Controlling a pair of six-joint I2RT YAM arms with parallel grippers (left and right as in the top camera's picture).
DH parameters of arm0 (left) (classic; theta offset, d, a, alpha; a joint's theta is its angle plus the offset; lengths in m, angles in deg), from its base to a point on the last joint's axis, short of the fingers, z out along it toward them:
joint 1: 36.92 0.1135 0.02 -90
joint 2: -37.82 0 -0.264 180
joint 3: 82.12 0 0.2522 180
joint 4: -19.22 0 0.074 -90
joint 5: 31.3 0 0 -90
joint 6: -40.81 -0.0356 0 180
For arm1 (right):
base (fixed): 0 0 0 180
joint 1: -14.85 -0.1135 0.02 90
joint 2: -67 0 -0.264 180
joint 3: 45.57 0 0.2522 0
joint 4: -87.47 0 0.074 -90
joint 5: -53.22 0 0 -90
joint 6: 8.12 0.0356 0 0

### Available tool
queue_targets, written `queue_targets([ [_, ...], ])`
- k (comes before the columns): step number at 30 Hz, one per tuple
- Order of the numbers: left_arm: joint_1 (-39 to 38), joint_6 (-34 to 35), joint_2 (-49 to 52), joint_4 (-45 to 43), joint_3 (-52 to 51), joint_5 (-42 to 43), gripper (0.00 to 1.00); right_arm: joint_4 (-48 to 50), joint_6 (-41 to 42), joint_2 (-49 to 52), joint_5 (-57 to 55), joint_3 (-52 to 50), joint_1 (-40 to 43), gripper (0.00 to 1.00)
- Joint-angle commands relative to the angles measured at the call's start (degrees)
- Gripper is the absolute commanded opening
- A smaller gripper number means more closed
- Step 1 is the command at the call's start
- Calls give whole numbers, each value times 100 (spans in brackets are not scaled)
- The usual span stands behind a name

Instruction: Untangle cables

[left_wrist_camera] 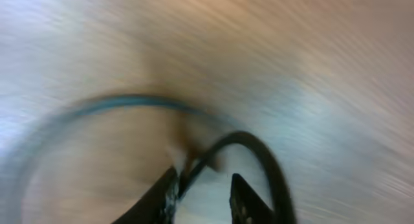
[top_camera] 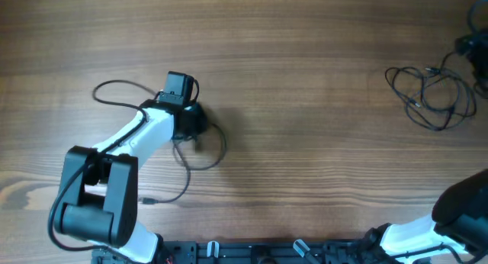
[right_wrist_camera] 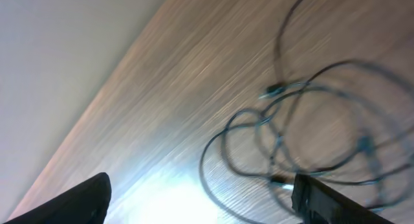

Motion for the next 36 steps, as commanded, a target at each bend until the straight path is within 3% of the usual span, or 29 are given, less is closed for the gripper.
queue_targets([
  [1, -409, -1893, 125, -1029, -74, 3517, 27, -129, -260, 229, 286, -17, -658, 94],
  [2, -555, -2107, 125, -1064, -74, 3716, 33, -197, -376, 262, 286, -17, -870, 94],
  [6, -756, -2103, 122, -693, -74, 2861, 60, -595, -647, 474, 264, -20, -2116, 94],
  [10, -356, -2107, -221, -496, -66, 2876, 66, -761, -970, 693, 173, -52, -3270, 95],
  [15, 490, -2284, -1488, 66, -66, 2879, 73, -721, -966, 822, 127, -55, -4269, 95],
  [20, 1073, -2378, -2916, 531, -61, 2822, 73, -671, -951, 822, 129, -55, -5060, 95],
  [23, 1095, -2291, -3145, 859, -61, 1333, 66, -767, -953, 822, 131, -55, -5482, 95],
  [25, 1095, -1681, -3095, 1257, -61, -280, 67, -811, -957, 822, 129, -96, -5831, 95],
  [26, 1095, -1484, -3049, 1405, -61, -684, 67, -809, -955, 822, 129, -149, -5998, 95],
  [28, 1095, -1427, -2927, 1517, -61, -831, 62, -691, -697, 826, 122, -391, -6382, 94],
  [32, 1141, -1429, -2887, 1517, -61, -872, 59, -142, 688, 831, 22, -1189, -6846, 94],
  [34, 1292, -1429, -2887, 1585, -61, -909, 60, 597, 1224, 831, 26, -1902, -7069, 94],
  [36, 1434, -1427, -2887, 1816, -63, -1307, 60, 1132, 1213, 837, 22, -2299, -7217, 94],
])
